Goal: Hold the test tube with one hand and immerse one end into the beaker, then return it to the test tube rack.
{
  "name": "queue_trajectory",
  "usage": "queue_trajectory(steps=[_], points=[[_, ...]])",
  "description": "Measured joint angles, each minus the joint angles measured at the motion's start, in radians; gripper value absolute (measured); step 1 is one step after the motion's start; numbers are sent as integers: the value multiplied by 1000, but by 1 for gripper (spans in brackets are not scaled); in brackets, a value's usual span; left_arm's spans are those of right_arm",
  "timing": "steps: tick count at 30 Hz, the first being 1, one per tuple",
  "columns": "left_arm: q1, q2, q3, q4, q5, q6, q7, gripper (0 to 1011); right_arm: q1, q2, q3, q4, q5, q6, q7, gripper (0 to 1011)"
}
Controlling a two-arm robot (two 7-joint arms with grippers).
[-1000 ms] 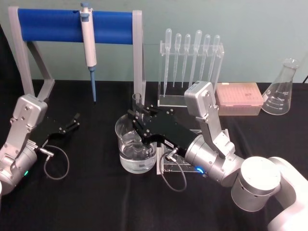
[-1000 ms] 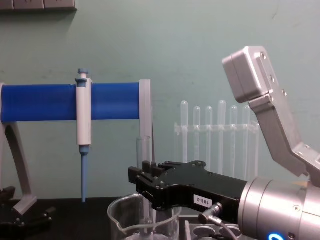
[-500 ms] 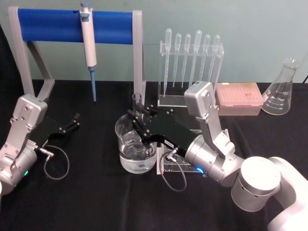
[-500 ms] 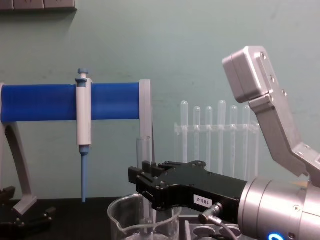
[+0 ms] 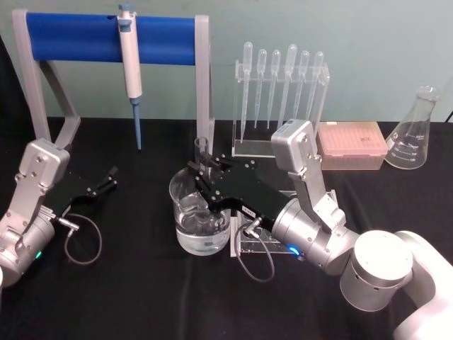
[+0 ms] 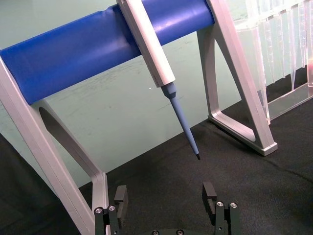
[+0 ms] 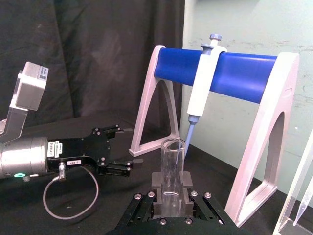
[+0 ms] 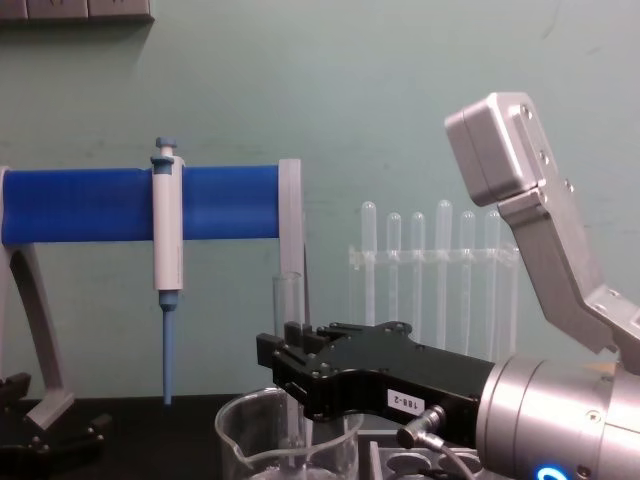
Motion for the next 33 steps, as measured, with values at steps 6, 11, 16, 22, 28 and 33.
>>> queue_trajectory(steps=[6,11,16,22,28,33], points=[[0,0,0,0,0,0,0,1000,0,0,0,0,0,0,0,231],[0,0,0,0,0,0,0,1000,0,0,0,0,0,0,0,231],[0,0,0,0,0,0,0,1000,0,0,0,0,0,0,0,231],[0,0,0,0,0,0,0,1000,0,0,0,0,0,0,0,231],[0,0,0,0,0,0,0,1000,0,0,0,0,0,0,0,231],[0,0,0,0,0,0,0,1000,0,0,0,0,0,0,0,231]])
